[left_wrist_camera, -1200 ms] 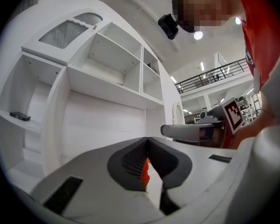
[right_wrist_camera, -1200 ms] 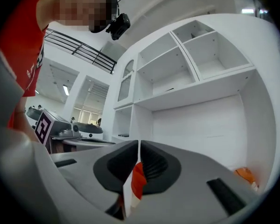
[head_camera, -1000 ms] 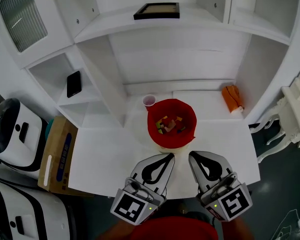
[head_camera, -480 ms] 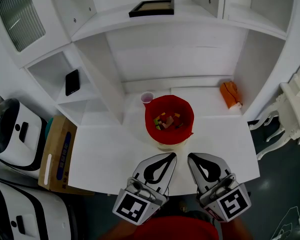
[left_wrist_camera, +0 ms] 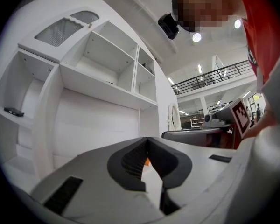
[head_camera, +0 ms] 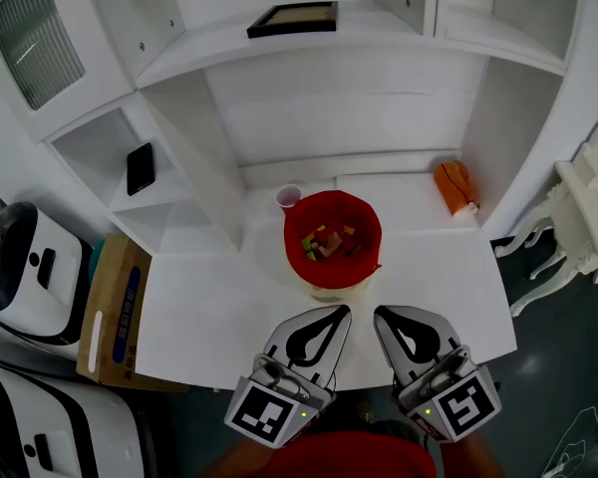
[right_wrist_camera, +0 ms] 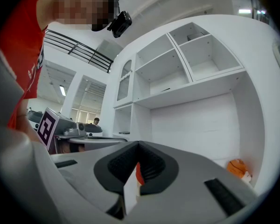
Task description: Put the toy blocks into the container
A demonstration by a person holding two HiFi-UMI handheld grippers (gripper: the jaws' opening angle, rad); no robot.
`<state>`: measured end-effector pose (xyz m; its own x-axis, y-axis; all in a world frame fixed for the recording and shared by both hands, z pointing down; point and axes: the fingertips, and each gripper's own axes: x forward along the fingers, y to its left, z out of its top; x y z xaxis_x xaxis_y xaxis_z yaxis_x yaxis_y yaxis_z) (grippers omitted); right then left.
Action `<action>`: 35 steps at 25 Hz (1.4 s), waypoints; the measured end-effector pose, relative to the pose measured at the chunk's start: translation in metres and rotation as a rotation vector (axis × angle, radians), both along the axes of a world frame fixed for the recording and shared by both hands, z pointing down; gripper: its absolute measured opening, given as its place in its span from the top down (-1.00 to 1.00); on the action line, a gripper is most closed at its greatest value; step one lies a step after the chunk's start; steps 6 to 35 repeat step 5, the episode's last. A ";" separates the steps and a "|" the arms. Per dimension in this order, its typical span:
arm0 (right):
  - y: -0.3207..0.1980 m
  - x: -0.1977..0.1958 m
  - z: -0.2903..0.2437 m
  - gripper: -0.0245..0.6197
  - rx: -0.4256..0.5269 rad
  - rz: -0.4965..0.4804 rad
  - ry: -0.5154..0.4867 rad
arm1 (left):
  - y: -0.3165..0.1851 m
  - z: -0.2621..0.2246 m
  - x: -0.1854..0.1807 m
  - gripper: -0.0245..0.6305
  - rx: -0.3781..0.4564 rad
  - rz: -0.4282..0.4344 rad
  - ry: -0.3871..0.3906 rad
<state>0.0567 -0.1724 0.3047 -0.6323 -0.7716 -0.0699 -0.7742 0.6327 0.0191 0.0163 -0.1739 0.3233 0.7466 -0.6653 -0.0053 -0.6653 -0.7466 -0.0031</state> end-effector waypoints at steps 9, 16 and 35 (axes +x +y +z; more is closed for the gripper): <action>0.000 0.003 0.000 0.91 -0.001 0.005 0.001 | -0.001 -0.001 0.001 0.87 0.003 0.001 0.001; 0.000 0.003 0.000 0.91 -0.001 0.005 0.001 | -0.001 -0.001 0.001 0.87 0.003 0.001 0.001; 0.000 0.003 0.000 0.91 -0.001 0.005 0.001 | -0.001 -0.001 0.001 0.87 0.003 0.001 0.001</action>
